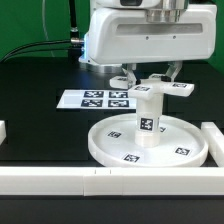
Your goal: Assemble round table
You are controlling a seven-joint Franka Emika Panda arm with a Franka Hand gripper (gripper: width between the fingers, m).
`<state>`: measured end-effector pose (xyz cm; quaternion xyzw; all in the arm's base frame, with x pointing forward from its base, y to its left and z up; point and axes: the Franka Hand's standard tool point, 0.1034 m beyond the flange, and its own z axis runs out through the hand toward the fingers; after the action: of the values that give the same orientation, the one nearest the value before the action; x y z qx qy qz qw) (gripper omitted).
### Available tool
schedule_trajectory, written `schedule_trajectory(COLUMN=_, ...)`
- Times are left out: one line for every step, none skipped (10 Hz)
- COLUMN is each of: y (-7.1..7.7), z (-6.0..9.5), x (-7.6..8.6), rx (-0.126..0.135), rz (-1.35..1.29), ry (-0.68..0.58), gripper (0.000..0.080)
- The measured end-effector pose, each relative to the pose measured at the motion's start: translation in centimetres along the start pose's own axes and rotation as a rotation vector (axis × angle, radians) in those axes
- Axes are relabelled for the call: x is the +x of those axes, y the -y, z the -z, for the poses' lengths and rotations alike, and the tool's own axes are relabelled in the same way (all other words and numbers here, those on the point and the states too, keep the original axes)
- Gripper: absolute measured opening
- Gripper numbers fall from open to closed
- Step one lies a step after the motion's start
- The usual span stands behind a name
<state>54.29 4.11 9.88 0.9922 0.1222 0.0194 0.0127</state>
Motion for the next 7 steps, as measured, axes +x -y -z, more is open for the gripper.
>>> schedule_trajectory(y=-0.08, z=-0.03, x=-0.06, rx=0.015, rz=-0.136, ry=-0.001, gripper=0.0445)
schedule_trajectory(y=-0.1, z=-0.07, x=-0.13, rx=0.028, rz=-0.253, ry=-0.001, gripper=0.0445)
schedule_trajectory(y=-0.13, z=-0.12, x=-0.21, rx=0.046, rz=-0.375, ry=0.002, gripper=0.0445)
schedule_trajectory(y=-0.12, z=-0.12, x=-0.26, rx=0.063, rz=-0.523, ry=0.003, gripper=0.0445)
schedule_trajectory(y=-0.1, z=-0.13, x=-0.32, rx=0.075, rz=-0.678, ry=0.006, gripper=0.0446)
schedule_trajectory(y=-0.14, z=-0.12, x=-0.36, rx=0.094, rz=-0.818, ry=0.013, gripper=0.0446)
schedule_trajectory(y=-0.13, z=-0.12, x=-0.33, rx=0.095, rz=-0.886, ry=0.012, gripper=0.0446)
